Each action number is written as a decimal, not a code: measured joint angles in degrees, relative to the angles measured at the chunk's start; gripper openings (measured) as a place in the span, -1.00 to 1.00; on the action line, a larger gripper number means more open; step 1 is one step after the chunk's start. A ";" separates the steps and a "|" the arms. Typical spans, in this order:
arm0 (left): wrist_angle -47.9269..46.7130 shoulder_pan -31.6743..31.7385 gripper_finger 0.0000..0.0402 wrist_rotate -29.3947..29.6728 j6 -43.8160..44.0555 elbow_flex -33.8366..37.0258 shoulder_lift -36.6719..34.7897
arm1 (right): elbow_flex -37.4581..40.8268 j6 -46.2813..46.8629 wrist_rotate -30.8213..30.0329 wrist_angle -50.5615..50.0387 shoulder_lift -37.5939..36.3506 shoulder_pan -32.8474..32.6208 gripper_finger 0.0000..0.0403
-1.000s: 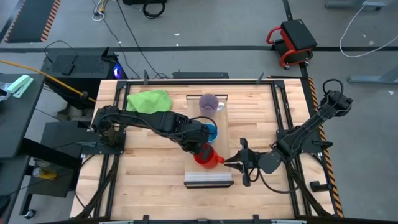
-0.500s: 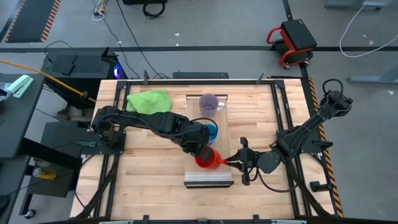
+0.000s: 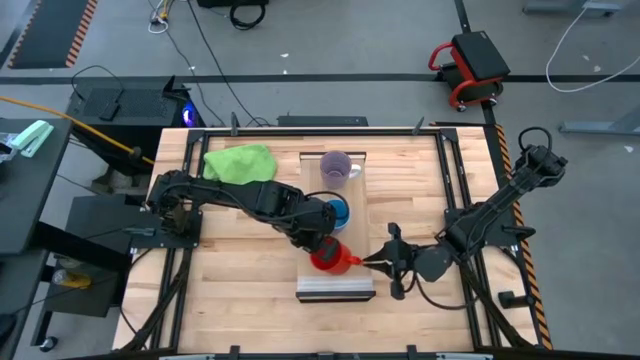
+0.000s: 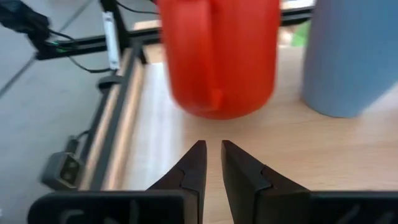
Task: Stack small to large cups/mugs on shelf
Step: Put the orange mug on the shelf, then return to Home Position
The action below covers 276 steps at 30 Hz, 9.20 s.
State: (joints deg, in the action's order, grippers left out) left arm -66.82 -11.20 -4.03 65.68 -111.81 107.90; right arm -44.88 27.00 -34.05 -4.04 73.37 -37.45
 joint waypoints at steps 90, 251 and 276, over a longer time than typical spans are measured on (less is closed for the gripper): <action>3.20 0.51 -0.47 -1.83 -0.09 0.00 -3.68 | -0.65 -6.15 1.69 6.48 -0.26 -0.66 -0.73; 61.27 6.23 -0.88 19.50 -53.52 75.01 -100.01 | 25.92 -25.41 35.46 39.96 -70.95 13.97 -0.92; 72.09 6.23 -0.83 19.55 -44.91 97.90 -107.63 | 43.48 -15.50 31.11 54.45 -70.91 13.99 -0.92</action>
State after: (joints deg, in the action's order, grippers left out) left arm 5.27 -4.97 15.52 20.78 -13.91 0.27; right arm -1.40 11.50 -2.94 50.41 2.46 -23.46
